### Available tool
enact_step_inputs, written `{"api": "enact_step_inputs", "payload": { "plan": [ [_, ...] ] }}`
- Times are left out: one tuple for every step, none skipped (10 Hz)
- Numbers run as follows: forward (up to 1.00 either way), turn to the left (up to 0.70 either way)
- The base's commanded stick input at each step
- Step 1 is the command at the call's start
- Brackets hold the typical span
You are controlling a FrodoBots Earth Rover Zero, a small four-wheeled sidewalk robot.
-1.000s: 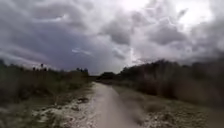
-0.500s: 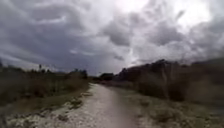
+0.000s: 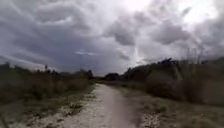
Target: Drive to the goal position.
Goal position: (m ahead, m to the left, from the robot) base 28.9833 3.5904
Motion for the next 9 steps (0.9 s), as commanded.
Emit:
{"api": "enact_step_inputs", "payload": {
  "plan": [
    [0.85, 0.0],
    [0.85, 0.0],
    [0.85, 0.0],
    [0.85, 0.0],
    [0.85, 0.0],
    [0.85, 0.0],
    [0.85, 0.0],
    [0.85, 0.0],
    [0.85, 0.0]
  ]
}}
